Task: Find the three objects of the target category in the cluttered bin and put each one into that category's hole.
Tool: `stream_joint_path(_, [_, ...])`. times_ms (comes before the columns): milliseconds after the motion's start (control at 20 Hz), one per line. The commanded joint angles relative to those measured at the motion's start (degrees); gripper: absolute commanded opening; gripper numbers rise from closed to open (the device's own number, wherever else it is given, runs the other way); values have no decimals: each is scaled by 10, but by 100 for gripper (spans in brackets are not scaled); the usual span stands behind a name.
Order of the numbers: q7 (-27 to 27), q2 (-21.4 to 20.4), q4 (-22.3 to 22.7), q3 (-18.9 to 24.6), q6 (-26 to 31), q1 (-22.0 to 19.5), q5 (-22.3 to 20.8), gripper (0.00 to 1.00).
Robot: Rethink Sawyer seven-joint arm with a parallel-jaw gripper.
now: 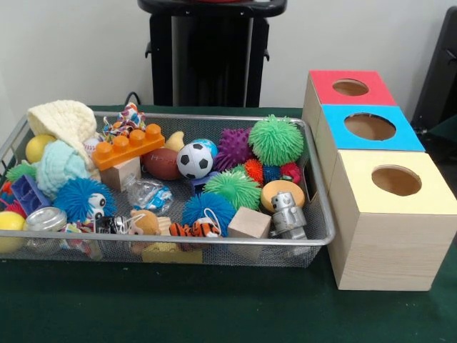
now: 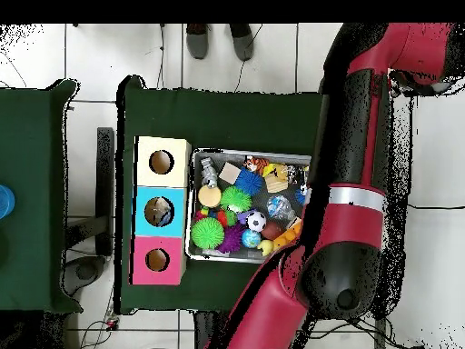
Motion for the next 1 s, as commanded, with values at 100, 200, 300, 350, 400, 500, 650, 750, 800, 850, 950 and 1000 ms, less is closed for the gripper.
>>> stream_joint_path(100, [4,-16,45,-20,-52,12,47,100])
stream_joint_path(200, [21,-20,35,-24,-57,8,50,100])
stream_joint_path(300, [28,-23,21,-27,-63,2,52,100])
stream_joint_path(350, [31,-25,15,-30,-68,-2,52,100])
stream_joint_path(400, [37,-27,9,-33,-71,-5,53,100])
stream_joint_path(500, [35,-29,17,-32,-76,-4,52,100])
stream_joint_path(650, [22,-30,33,-30,-76,5,50,100])
stream_joint_path(750, [7,-30,53,-30,-79,17,44,100])
stream_joint_path(800, [-4,-31,68,-30,-82,25,41,100])
stream_joint_path(850, [-15,-30,80,-29,-83,33,38,100])
stream_joint_path(950, [-40,-33,117,-15,-82,56,40,100])
stream_joint_path(1000, [-65,-33,143,-5,-69,73,39,100])
